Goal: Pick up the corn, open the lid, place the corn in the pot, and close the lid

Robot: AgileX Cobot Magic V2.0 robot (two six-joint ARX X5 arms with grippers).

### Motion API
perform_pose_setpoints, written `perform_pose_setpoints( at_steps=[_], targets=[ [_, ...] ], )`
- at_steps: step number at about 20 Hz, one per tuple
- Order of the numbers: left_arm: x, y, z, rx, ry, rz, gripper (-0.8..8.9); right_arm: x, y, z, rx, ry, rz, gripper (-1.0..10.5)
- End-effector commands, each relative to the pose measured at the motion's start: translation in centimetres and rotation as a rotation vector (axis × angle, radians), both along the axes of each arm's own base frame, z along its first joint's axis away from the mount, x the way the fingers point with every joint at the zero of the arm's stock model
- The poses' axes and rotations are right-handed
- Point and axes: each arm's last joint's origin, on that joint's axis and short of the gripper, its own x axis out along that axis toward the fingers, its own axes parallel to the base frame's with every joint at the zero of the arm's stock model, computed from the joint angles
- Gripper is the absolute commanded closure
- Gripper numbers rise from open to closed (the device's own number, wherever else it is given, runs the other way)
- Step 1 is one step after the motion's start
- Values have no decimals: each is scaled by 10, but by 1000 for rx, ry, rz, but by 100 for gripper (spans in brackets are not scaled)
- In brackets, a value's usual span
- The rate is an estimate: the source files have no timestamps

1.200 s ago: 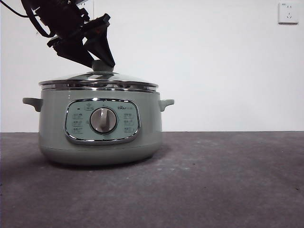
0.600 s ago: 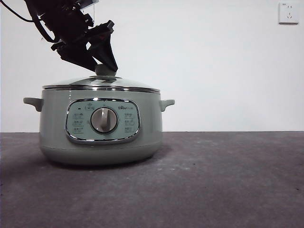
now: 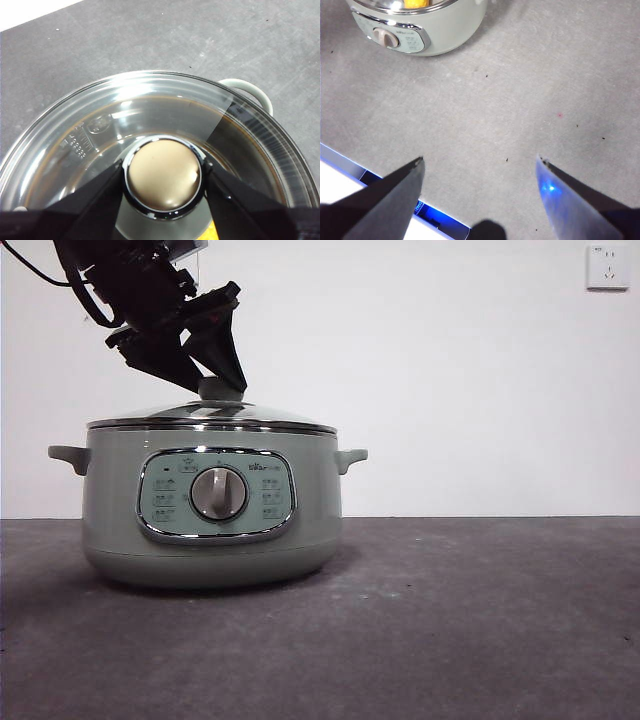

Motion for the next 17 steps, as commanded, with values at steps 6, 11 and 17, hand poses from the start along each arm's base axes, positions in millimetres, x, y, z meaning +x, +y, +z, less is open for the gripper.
perform_pose_setpoints(
  at_steps=[6, 11, 17],
  targets=[
    [1, 2, 25, -12, 21, 8, 435, -1, -1, -4, -29, 24, -3, 569],
    [-11, 6, 73, -15, 73, -3, 435, -1, -1, -4, -39, 19, 12, 569],
    [-72, 23, 135, -65, 174, -105, 439, -1, -1, -4, -61, 9, 46, 569]
  ],
)
